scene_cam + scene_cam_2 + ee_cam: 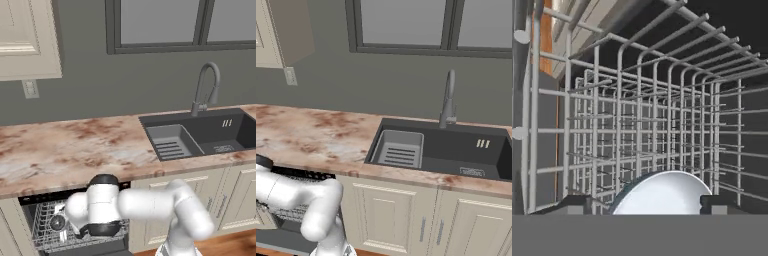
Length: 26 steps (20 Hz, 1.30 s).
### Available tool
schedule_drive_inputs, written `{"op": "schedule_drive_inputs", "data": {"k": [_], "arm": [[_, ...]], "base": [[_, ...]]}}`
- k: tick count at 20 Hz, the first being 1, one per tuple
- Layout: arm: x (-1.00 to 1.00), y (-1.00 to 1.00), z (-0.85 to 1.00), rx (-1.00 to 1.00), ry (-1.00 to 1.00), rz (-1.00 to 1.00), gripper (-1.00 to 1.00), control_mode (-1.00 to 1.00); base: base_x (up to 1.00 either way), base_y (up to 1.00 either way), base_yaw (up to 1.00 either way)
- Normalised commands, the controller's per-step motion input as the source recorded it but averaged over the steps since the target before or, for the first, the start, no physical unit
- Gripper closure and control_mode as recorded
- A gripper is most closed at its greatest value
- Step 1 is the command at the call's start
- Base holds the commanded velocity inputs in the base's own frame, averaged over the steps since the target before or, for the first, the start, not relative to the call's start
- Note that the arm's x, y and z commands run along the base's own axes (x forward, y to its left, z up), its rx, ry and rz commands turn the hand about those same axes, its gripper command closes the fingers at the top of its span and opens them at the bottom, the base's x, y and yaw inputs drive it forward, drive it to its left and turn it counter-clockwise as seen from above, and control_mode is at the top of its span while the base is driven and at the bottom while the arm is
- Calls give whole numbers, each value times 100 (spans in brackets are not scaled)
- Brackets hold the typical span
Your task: Pick up the cup and bowl from the counter, place them in the dishwasher, and close the dishwasher door.
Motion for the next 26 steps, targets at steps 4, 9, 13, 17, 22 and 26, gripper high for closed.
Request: {"op": "schedule_drive_inputs", "data": {"k": [4, 9, 13, 17, 22, 26], "arm": [[-100, 22, -17, -17, -27, 0, -100, -100], [-80, 0, 19, -1, -20, 0, -100, -100], [-25, -5, 57, 3, -12, 0, -100, -100], [-18, -4, 48, 7, -9, 0, -100, -100], [-36, -4, 27, 11, -9, 0, -100, -100], [-63, -1, -1, 18, -8, 0, -100, -100]], "base": [[0, 0, 0], [0, 0, 0], [0, 0, 0], [0, 0, 0], [0, 0, 0], [0, 0, 0]]}}
